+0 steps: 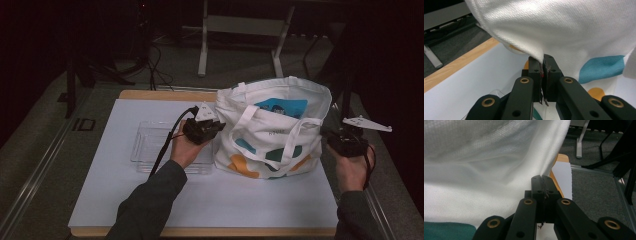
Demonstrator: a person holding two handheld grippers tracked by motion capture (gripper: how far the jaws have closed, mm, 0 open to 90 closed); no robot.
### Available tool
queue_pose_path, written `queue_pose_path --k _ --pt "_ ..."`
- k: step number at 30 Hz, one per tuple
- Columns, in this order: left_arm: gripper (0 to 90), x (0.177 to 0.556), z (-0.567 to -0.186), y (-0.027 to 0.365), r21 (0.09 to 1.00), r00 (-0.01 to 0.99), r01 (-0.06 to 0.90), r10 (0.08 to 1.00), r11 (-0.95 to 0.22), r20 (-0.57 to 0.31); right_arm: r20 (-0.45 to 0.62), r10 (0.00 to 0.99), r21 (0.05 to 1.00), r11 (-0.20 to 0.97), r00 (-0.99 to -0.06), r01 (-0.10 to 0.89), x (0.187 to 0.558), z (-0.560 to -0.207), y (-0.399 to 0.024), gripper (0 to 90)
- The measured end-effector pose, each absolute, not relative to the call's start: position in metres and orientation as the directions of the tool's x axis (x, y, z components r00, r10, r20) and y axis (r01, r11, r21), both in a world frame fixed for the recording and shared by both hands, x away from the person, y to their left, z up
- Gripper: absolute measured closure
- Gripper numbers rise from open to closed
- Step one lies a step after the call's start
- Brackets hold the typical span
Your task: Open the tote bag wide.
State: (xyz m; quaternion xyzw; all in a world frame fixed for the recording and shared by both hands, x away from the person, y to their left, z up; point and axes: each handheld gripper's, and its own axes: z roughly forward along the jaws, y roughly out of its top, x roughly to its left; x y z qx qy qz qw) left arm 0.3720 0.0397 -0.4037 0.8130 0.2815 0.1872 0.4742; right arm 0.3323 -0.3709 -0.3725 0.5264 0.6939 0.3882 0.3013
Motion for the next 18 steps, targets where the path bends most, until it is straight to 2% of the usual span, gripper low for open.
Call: queue_pose_path --k 18 --pt "86.5 0.355 -0.402 0.041 0.881 0.796 0.267 0.604 -0.392 0.028 -0.054 0.956 0.855 0.193 -0.288 0.482 0.307 -0.377 -0.374 90.0"
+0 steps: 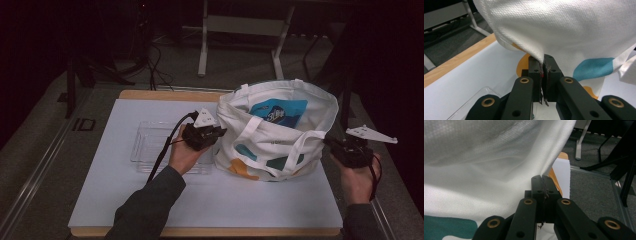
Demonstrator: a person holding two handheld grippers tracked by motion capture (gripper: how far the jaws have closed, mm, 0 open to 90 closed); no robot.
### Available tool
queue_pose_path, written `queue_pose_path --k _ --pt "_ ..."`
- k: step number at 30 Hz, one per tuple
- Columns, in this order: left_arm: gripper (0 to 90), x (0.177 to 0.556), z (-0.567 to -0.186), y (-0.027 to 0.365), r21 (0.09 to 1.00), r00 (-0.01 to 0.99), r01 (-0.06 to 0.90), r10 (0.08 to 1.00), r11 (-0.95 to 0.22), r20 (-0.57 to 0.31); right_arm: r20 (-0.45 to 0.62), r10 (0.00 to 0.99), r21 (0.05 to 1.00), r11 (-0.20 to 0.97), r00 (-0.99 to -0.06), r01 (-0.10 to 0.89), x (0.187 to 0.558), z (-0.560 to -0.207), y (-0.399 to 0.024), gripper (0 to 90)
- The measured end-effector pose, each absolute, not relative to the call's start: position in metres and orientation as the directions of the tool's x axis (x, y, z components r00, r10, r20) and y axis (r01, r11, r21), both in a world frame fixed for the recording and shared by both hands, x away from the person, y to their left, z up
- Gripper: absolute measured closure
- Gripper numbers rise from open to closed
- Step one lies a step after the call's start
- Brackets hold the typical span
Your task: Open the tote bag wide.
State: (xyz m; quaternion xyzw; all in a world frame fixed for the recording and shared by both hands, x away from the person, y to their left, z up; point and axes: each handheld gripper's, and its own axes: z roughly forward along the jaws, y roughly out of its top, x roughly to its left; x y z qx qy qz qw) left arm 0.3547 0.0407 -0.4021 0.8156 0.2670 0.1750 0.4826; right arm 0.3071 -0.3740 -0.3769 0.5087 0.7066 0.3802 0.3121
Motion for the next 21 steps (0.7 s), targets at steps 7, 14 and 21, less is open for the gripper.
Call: queue_pose_path --k 7,14,21 --pt "86.4 0.351 -0.404 0.042 0.88 0.806 0.274 0.592 -0.388 0.01 -0.055 0.955 0.853 0.197 -0.292 0.484 0.299 -0.381 -0.377 90.0" --pt "86.4 0.348 -0.409 0.042 0.881 0.814 0.282 0.581 -0.381 -0.009 -0.059 0.953 0.844 0.207 -0.298 0.494 0.294 -0.389 -0.38 90.0" --pt "86.3 0.346 -0.42 0.036 0.868 0.823 0.288 0.568 -0.406 -0.007 -0.057 0.952 0.832 0.212 -0.301 0.513 0.293 -0.401 -0.381 90.0"
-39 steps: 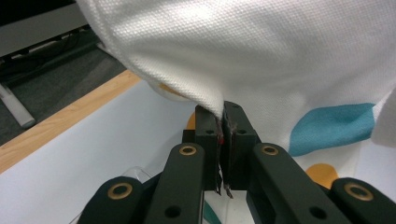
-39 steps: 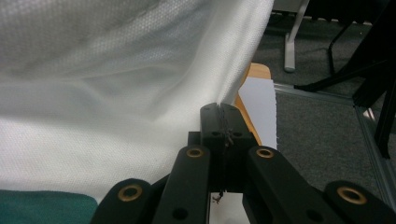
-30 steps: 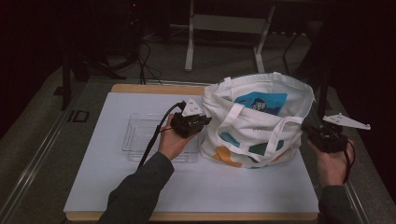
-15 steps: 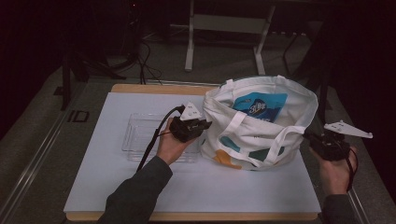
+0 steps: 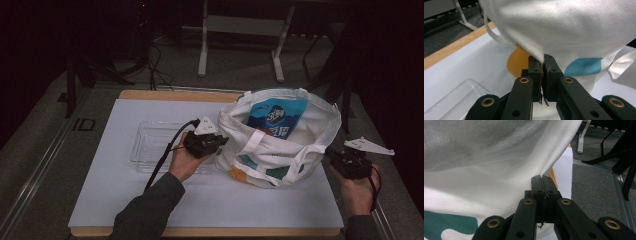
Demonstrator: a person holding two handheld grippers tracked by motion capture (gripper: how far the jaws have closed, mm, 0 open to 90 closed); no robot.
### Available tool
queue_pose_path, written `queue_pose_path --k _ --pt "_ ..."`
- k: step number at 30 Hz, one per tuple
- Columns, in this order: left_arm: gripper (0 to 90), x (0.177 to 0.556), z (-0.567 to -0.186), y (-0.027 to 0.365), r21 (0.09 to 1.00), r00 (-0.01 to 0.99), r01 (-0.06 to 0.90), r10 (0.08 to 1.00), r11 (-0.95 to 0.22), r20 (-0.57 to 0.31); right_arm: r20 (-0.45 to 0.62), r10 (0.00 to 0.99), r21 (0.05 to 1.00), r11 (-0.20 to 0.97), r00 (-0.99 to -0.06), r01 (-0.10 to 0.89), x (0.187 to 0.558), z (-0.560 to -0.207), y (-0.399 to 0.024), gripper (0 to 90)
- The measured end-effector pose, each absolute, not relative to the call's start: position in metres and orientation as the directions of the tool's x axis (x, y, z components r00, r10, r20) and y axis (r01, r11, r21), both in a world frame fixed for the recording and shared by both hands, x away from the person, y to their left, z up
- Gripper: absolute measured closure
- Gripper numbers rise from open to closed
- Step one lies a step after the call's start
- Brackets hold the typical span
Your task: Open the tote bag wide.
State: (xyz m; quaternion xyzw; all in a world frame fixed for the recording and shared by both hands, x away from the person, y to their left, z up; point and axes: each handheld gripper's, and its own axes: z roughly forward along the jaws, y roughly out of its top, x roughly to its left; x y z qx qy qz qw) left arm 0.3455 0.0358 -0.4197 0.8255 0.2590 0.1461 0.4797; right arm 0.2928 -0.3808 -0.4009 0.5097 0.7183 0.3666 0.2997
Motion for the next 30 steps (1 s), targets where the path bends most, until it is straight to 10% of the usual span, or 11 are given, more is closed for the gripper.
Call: queue_pose_path --k 30 --pt "85.4 0.333 -0.466 0.002 0.736 0.819 0.246 0.541 -0.63 0.189 -0.035 0.961 0.743 0.209 -0.276 0.635 0.301 -0.466 -0.381 90.0"
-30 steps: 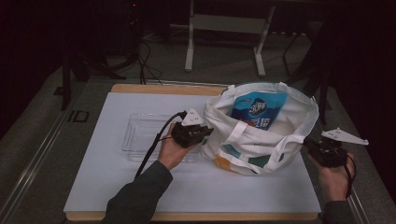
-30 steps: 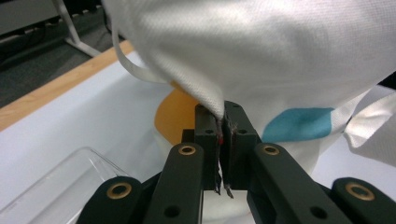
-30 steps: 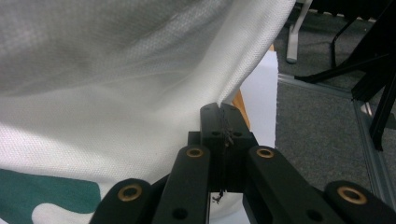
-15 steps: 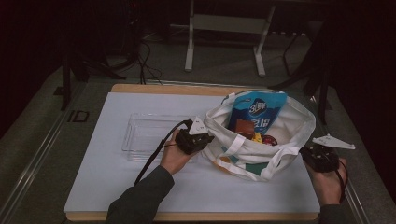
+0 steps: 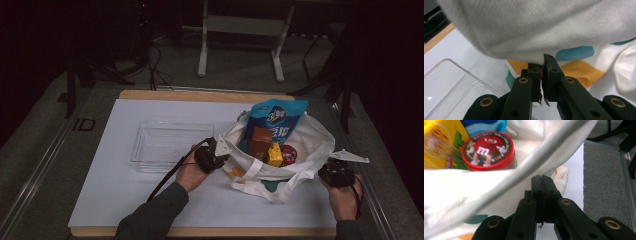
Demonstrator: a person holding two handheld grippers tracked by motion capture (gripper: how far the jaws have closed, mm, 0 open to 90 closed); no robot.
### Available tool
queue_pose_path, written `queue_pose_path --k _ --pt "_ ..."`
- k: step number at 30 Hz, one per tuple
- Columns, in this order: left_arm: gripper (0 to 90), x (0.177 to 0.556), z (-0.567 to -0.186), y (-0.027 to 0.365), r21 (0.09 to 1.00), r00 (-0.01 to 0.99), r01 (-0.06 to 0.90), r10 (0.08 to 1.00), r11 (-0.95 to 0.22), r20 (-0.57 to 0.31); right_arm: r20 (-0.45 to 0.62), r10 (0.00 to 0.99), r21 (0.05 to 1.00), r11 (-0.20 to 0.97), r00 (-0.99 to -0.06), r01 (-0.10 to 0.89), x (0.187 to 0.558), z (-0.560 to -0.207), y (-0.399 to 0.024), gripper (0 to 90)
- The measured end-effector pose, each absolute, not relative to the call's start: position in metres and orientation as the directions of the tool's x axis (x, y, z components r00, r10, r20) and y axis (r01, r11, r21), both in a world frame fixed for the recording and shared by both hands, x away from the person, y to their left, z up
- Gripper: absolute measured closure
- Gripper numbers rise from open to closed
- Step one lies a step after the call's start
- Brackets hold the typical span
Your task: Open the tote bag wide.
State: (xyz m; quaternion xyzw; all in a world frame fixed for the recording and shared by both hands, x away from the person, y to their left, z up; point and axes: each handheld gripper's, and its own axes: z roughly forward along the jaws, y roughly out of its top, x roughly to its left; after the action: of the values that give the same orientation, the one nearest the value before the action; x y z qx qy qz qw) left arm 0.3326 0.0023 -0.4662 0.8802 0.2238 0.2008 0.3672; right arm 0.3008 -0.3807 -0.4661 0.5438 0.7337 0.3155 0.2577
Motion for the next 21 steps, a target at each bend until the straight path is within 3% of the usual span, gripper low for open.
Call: queue_pose_path --k 6,13,19,20,21 --pt "85.8 0.334 -0.476 -0.005 0.692 0.807 0.266 0.548 -0.671 0.221 -0.019 0.965 0.722 0.194 -0.262 0.664 0.305 -0.481 -0.384 90.0" --pt "85.9 0.328 -0.483 -0.016 0.637 0.801 0.221 0.51 -0.738 0.313 0.0 0.97 0.701 0.172 -0.241 0.692 0.308 -0.493 -0.386 90.0" --pt "84.6 0.333 -0.481 -0.01 0.678 0.819 0.263 0.53 -0.686 0.219 0.016 0.972 0.694 0.158 -0.234 0.703 0.31 -0.495 -0.388 90.0" --pt "79.1 0.333 -0.481 -0.009 0.688 0.828 0.265 0.525 -0.676 0.198 0.02 0.971 0.694 0.157 -0.237 0.703 0.31 -0.495 -0.388 89.7" --pt "79.1 0.333 -0.481 -0.007 0.695 0.834 0.261 0.52 -0.67 0.187 0.02 0.971 0.694 0.157 -0.237 0.703 0.31 -0.495 -0.388 89.7"
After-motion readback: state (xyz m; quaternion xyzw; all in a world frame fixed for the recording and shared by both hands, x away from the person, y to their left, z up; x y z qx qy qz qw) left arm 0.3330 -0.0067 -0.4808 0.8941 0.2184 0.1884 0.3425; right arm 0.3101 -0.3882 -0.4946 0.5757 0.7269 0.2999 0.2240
